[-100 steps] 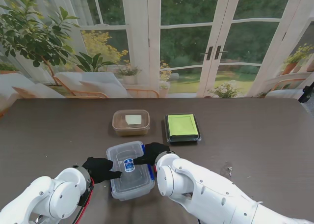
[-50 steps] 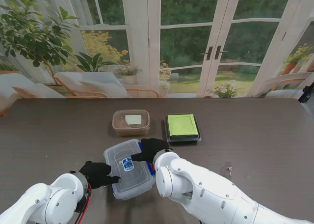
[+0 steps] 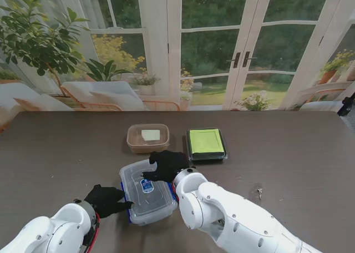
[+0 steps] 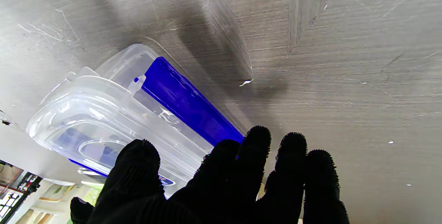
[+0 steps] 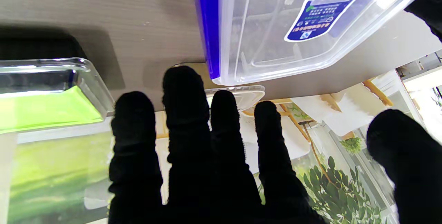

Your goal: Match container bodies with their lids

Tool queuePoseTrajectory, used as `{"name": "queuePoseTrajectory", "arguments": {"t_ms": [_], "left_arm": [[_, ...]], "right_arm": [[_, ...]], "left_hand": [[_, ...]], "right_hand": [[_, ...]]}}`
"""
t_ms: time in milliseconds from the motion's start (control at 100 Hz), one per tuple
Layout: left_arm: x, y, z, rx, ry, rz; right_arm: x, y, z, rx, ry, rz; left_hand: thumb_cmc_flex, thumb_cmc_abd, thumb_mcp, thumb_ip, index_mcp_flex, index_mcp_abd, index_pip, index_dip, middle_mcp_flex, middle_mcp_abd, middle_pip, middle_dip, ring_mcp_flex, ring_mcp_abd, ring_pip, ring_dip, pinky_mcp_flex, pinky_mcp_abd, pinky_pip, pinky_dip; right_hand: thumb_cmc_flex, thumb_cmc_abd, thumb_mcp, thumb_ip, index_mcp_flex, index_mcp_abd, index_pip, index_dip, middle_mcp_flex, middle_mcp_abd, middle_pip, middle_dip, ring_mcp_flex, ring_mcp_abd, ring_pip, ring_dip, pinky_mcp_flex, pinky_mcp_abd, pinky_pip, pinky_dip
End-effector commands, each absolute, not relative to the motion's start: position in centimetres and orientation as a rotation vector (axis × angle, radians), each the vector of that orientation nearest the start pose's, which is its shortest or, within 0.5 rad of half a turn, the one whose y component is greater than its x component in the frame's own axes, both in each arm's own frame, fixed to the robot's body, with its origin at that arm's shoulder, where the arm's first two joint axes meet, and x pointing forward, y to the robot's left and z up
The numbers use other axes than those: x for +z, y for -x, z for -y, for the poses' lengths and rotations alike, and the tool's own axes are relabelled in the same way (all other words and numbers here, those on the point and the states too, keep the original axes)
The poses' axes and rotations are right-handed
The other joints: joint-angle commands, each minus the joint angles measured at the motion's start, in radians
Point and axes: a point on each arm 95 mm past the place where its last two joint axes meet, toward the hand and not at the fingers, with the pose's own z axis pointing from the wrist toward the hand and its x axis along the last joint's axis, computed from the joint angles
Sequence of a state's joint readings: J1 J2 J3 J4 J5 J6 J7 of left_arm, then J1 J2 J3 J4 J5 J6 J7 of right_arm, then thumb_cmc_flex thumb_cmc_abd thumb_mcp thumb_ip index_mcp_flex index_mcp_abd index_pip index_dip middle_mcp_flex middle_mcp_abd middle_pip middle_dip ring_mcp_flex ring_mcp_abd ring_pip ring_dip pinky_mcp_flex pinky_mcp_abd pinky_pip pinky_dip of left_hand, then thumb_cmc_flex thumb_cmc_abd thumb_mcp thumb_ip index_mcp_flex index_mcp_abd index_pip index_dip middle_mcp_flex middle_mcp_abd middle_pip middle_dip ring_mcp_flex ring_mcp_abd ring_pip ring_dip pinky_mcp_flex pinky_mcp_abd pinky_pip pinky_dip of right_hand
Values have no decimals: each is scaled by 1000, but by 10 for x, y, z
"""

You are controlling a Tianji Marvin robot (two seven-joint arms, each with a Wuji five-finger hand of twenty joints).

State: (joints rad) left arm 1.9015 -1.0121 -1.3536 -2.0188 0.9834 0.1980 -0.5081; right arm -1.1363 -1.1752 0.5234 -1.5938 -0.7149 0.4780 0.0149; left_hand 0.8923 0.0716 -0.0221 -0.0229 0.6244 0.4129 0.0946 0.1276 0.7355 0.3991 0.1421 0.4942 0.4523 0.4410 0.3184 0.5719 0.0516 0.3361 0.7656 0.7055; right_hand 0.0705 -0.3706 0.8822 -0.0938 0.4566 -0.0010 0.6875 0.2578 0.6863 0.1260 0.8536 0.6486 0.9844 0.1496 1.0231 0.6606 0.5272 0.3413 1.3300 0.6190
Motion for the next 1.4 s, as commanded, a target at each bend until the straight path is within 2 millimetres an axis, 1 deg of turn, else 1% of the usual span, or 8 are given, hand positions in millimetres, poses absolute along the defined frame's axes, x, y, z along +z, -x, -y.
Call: {"name": "queuePoseTrajectory", "arguments": {"t_ms": [0,150,360,470,820,1010,1290,1390], "left_arm": [[-321,-299,-9,-1091,1600,-1808],[-319,-295,-13,-1079,1602,-1791],[-315,-291,-26,-1045,1591,-1762],[-315,-291,-35,-1031,1594,-1728],[-337,-315,-67,-1099,1700,-1553],[-352,-327,-73,-1173,1876,-1474],[-367,-331,-68,-1341,2114,-1180],[-371,-331,-67,-1353,2163,-1120]], "right_arm": [[-302,-392,-195,1542,-1293,-1687],[-306,-390,-192,1600,-1250,-1713],[-312,-384,-185,1661,-1187,-1833],[-319,-382,-182,1647,-1145,-1878],[-331,-371,-181,1604,-1070,-1913],[-335,-367,-180,1594,-1077,-1927],[-335,-365,-178,1592,-1092,-1929],[-335,-364,-178,1592,-1100,-1931]], "left_hand": [[18,-22,7,20,-18,-33,-20,8,-25,4,-3,-10,-16,-2,-14,-8,-22,-17,-16,-5],[18,-24,7,20,-20,-32,-22,8,-25,5,-3,-13,-14,-2,-15,-9,-22,-17,-17,-4],[20,-25,7,20,-60,-43,-38,2,-29,7,-3,-15,-9,-1,-12,-8,-17,-15,-16,-2],[19,-24,6,20,-95,-69,-52,-2,-37,8,-5,-16,-7,-2,-9,-6,-12,-13,-13,1],[16,-22,5,18,-125,-127,-59,-6,-120,17,-30,-27,-69,-11,-38,-15,-38,-28,-31,5],[0,-17,-1,15,-128,-239,-63,-9,-177,11,-41,-35,-115,-16,-75,-25,-67,-41,-68,5],[-25,0,-1,14,-107,-139,-46,2,-165,48,-33,-43,-106,10,-107,-27,-57,-25,-107,31],[-34,5,-3,12,-79,-106,-35,18,-148,64,-20,-14,-93,27,-86,14,-47,-20,-79,96]], "right_hand": [[-9,1,-18,27,11,-20,3,-8,-44,-2,-24,-24,-37,11,-22,-15,-76,-13,-23,12],[3,-15,2,23,26,-42,2,-5,-72,-12,-82,-75,-93,22,-156,-70,-113,-11,-90,-12],[17,-23,3,19,14,-129,-51,-1,-144,-45,-275,-247,-257,41,-557,-258,-234,-24,-283,-113],[18,-23,-5,21,-7,-156,-85,0,-187,-65,-310,-287,-325,34,-669,-309,-287,-37,-341,-139],[12,-22,-23,21,-64,-159,-125,-5,-242,-74,-312,-300,-383,18,-721,-330,-354,-58,-392,-146],[15,-20,-33,24,-72,-159,-135,-6,-251,-70,-313,-303,-387,14,-725,-330,-362,-60,-400,-142],[14,-15,-34,27,-68,-153,-139,-3,-246,-64,-311,-305,-381,15,-722,-328,-362,-59,-404,-133],[15,-14,-33,28,-69,-152,-139,-1,-244,-63,-310,-305,-377,13,-719,-326,-362,-59,-405,-130]]}}
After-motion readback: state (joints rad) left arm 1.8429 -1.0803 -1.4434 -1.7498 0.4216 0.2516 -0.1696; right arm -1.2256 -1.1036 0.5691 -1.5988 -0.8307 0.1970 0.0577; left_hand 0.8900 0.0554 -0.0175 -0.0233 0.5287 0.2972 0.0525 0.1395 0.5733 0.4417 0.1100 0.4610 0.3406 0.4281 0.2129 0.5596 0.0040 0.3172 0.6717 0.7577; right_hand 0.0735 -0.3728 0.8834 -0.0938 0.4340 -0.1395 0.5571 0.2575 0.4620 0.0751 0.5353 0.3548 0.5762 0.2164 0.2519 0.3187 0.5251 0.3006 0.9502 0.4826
